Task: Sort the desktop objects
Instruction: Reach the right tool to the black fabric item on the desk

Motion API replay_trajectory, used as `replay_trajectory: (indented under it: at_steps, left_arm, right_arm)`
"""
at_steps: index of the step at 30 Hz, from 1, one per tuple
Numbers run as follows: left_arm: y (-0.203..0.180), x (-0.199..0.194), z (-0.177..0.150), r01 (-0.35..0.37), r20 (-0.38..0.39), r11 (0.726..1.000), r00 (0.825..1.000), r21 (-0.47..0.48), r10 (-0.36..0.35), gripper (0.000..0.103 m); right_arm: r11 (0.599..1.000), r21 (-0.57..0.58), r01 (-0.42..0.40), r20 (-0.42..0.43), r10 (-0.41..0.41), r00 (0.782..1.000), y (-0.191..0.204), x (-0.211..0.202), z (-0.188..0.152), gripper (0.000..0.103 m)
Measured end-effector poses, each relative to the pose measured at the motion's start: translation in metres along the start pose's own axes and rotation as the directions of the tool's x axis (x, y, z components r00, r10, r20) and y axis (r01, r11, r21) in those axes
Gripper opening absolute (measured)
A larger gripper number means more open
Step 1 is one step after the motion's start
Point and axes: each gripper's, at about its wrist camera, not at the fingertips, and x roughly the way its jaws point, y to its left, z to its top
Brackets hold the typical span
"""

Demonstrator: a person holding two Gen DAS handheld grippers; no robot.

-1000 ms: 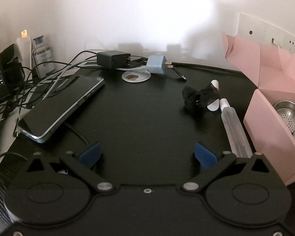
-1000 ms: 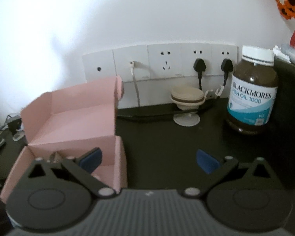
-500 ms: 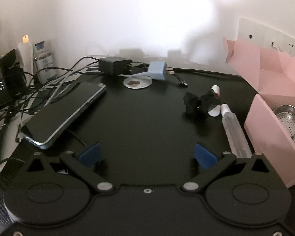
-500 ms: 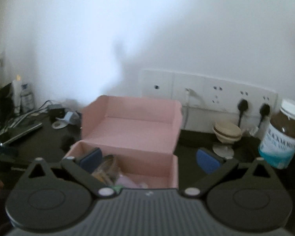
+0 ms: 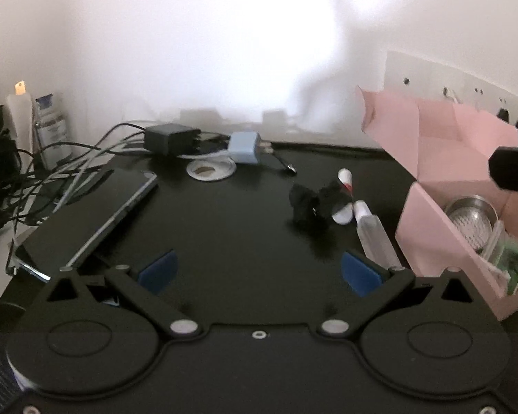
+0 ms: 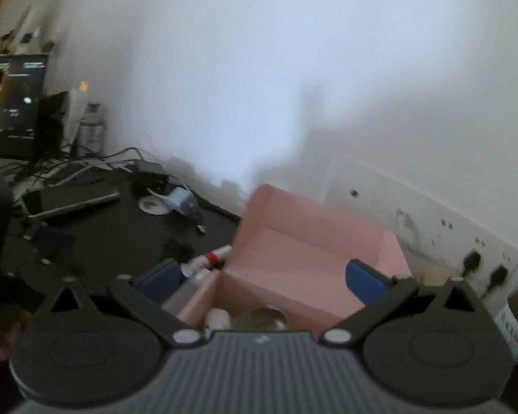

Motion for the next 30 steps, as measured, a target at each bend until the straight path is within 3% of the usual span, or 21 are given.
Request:
replay_trajectory:
  at_steps: [5,10,13,23,27,30]
  left_arm:
    - [0.015,-0.001,0.004,-0.072,0.025,0.994,0.997,-0.083,0.074,0.103]
    - [0.032,0.001,0.005,-0.158,0.013,0.969,0.987,-0.191,0.163,0.103]
    - [0.036,0.001,0.005,-0.204,-0.002,0.957,0.978,-0.208,0.208,0.103]
    - [0.043,0.005,0.004,-0.255,-0.047,0.944,0.967,-0.211,0.251,0.103]
    - [0.043,0.006,0.003,-0.236,-0.068,0.946,0.972,-0.222,0.226,0.103]
    - [0.038,0.003,0.001,-0.253,-0.060,0.944,0.967,-0.210,0.246,0.103]
  right_arm:
    - [0.992,0.062,-0.108,0.031,0.106,0.994,0.007,0.003,0.005,0.102]
    - [0.995,0.058,-0.086,0.010,0.086,0.996,0.020,0.016,0.007,0.102]
    - [0.985,0.132,-0.112,-0.009,0.114,0.993,0.018,0.024,0.010,0.102]
    - [0.942,0.296,-0.157,-0.060,0.183,0.981,0.026,0.048,0.018,0.102]
    - [0.926,0.350,-0.145,-0.083,0.185,0.979,0.025,0.058,0.025,0.102]
    - [0.898,0.417,-0.137,-0.112,0.201,0.973,0.023,0.068,0.029,0.102]
